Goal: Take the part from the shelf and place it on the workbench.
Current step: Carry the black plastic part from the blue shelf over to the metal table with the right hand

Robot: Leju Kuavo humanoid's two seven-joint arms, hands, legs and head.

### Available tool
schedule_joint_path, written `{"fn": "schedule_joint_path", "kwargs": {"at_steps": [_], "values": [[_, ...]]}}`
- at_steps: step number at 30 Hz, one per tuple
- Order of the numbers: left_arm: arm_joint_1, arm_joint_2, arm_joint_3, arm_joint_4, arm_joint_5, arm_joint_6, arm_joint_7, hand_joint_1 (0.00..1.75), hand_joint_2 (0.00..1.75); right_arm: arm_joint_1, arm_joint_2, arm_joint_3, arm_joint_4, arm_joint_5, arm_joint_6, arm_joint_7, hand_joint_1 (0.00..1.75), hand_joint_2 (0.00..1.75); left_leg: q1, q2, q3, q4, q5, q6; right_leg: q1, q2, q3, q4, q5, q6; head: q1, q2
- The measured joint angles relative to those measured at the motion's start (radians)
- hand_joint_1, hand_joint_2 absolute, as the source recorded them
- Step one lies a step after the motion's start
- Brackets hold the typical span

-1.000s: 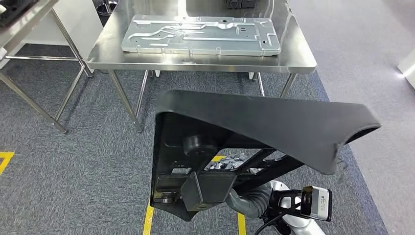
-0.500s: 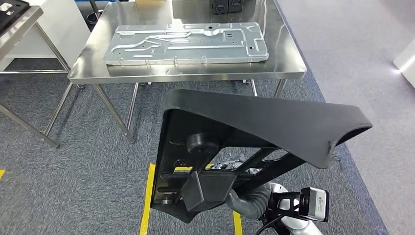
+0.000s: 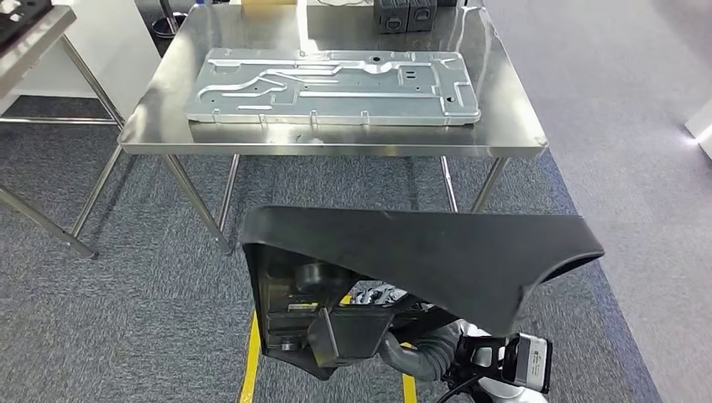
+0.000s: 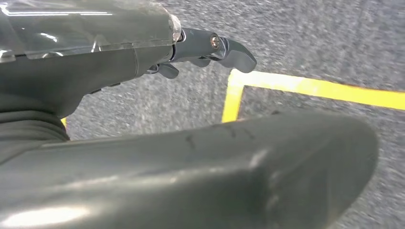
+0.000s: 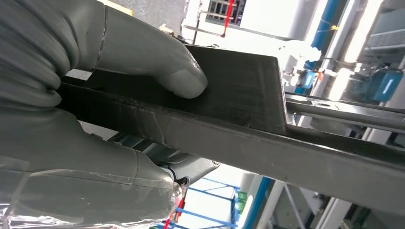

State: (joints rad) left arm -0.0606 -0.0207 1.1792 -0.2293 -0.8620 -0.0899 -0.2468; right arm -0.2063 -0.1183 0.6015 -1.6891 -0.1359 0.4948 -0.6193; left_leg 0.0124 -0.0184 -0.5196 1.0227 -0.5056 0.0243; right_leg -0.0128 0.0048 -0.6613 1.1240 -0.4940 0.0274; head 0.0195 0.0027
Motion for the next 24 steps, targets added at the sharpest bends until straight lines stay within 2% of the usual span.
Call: {"fn": "schedule_joint_path", "kwargs": {"at_steps": [1,2,5,6,7,8,10,11,12,13,15,16,17,19,21,22,24], "values": [[-0.001,-0.001,0.000,0.000,0.000,0.000,0.000,0.00,0.00,0.000,0.000,0.000,0.001,-0.001,0.001,0.000,1.75,1.75,0.000,-0.001,0.010,-0.002,-0.010,-0.006,0.003,-0.001,0.013,-0.049,0.036,-0.005,0.000,0.000],[-0.003,-0.001,0.001,0.000,0.000,0.000,-0.001,0.00,0.00,0.001,0.000,-0.001,0.002,-0.002,0.002,0.000,1.75,1.75,-0.001,-0.002,0.018,-0.006,-0.017,-0.013,0.006,-0.002,0.021,-0.078,0.058,-0.012,-0.001,0.000],[-0.004,-0.001,0.003,0.000,0.000,0.000,-0.003,0.00,0.00,0.002,0.001,-0.005,0.003,-0.005,0.003,-0.002,1.75,1.75,-0.002,-0.002,0.038,-0.006,-0.017,-0.035,0.008,-0.001,0.045,-0.103,0.057,-0.038,-0.003,0.000],[-0.004,-0.002,0.003,0.000,0.000,0.000,-0.003,0.00,0.00,0.002,0.001,-0.006,0.003,-0.005,0.003,-0.003,1.75,1.75,-0.002,0.000,0.036,0.014,-0.017,-0.039,0.006,-0.001,0.058,-0.109,0.054,-0.046,-0.005,0.000],[-0.005,-0.002,0.004,0.000,0.000,0.000,-0.003,0.00,0.00,0.002,0.002,-0.006,0.003,-0.006,0.003,-0.003,1.75,1.75,-0.001,0.002,0.020,0.052,-0.026,-0.042,0.006,-0.002,0.072,-0.112,0.050,-0.052,-0.008,0.000],[-0.007,-0.003,0.004,0.000,0.000,0.000,-0.003,0.00,0.00,0.003,0.002,-0.006,0.003,-0.006,0.003,-0.003,1.75,1.75,0.000,0.004,-0.010,0.107,-0.043,-0.044,0.006,-0.003,0.084,-0.115,0.043,-0.056,-0.010,0.000],[-0.007,-0.004,0.006,0.000,0.000,0.000,-0.003,0.00,0.00,0.006,0.003,-0.007,0.003,-0.006,0.004,-0.003,1.75,1.75,0.001,0.007,-0.092,0.228,-0.096,-0.046,0.010,-0.004,0.100,-0.115,0.027,-0.062,-0.014,0.000],[-0.005,-0.004,0.006,0.000,0.001,0.000,-0.003,0.00,0.00,0.009,0.003,-0.007,0.004,-0.006,0.005,-0.003,1.75,1.75,0.001,0.007,-0.125,0.262,-0.115,-0.046,0.013,-0.004,0.108,-0.115,0.018,-0.064,-0.014,0.000],[-0.002,-0.004,0.007,0.000,0.002,0.001,-0.003,0.00,0.00,0.012,0.003,-0.007,0.004,-0.006,0.006,-0.003,1.75,1.75,0.001,0.008,-0.143,0.264,-0.113,-0.045,0.015,-0.003,0.118,-0.115,0.010,-0.064,-0.015,0.000],[0.000,-0.004,0.007,0.000,0.002,0.001,-0.003,0.00,0.00,0.014,0.003,-0.007,0.004,-0.006,0.007,-0.004,1.75,1.75,0.000,0.009,-0.144,0.231,-0.087,-0.042,0.017,-0.003,0.130,-0.115,0.001,-0.064,-0.014,0.000],[0.001,-0.004,0.008,0.000,0.003,0.001,-0.003,0.00,0.00,0.016,0.005,-0.007,0.005,-0.006,0.008,-0.004,1.75,1.75,-0.003,0.012,-0.115,0.107,0.009,-0.030,0.020,-0.003,0.155,-0.115,-0.018,-0.062,-0.014,0.000],[0.001,-0.004,0.008,0.000,0.003,0.002,-0.003,0.00,0.00,0.017,0.006,-0.007,0.005,-0.007,0.008,-0.004,1.75,1.75,-0.007,0.013,-0.102,0.056,0.035,-0.024,0.021,-0.002,0.164,-0.115,-0.026,-0.058,-0.013,0.000],[0.001,-0.005,0.009,0.000,0.003,0.002,-0.003,0.00,0.00,0.017,0.007,-0.007,0.006,-0.007,0.008,-0.004,1.75,1.75,-0.012,0.014,-0.092,0.026,0.047,-0.019,0.021,-0.002,0.171,-0.116,-0.034,-0.053,-0.013,0.000],[0.002,-0.005,0.010,0.000,0.004,0.003,-0.003,0.00,0.00,0.017,0.008,-0.008,0.006,-0.008,0.009,-0.004,1.75,1.75,-0.017,0.012,-0.084,0.009,0.039,-0.007,0.021,0.000,0.182,-0.112,-0.038,-0.039,-0.013,0.000],[0.002,-0.007,0.012,0.000,0.004,0.004,-0.004,0.00,0.00,0.016,0.009,-0.011,0.006,-0.008,0.011,-0.006,1.75,1.75,-0.012,0.011,-0.060,-0.005,0.053,0.007,0.020,-0.001,0.186,-0.086,-0.038,-0.027,-0.013,0.000],[0.002,-0.008,0.014,0.000,0.004,0.003,-0.004,0.00,0.00,0.015,0.009,-0.014,0.006,-0.008,0.013,-0.007,1.75,1.75,-0.009,0.011,-0.047,-0.009,0.054,0.012,0.020,0.000,0.171,-0.054,-0.043,-0.021,-0.012,0.000],[-0.001,-0.009,0.016,0.000,0.002,0.002,-0.005,0.00,0.00,0.015,0.009,-0.018,0.005,-0.005,0.019,-0.008,1.75,1.75,-0.006,0.011,-0.030,-0.016,0.049,0.016,0.014,0.000,0.100,0.057,-0.072,-0.009,-0.007,0.000]]}}
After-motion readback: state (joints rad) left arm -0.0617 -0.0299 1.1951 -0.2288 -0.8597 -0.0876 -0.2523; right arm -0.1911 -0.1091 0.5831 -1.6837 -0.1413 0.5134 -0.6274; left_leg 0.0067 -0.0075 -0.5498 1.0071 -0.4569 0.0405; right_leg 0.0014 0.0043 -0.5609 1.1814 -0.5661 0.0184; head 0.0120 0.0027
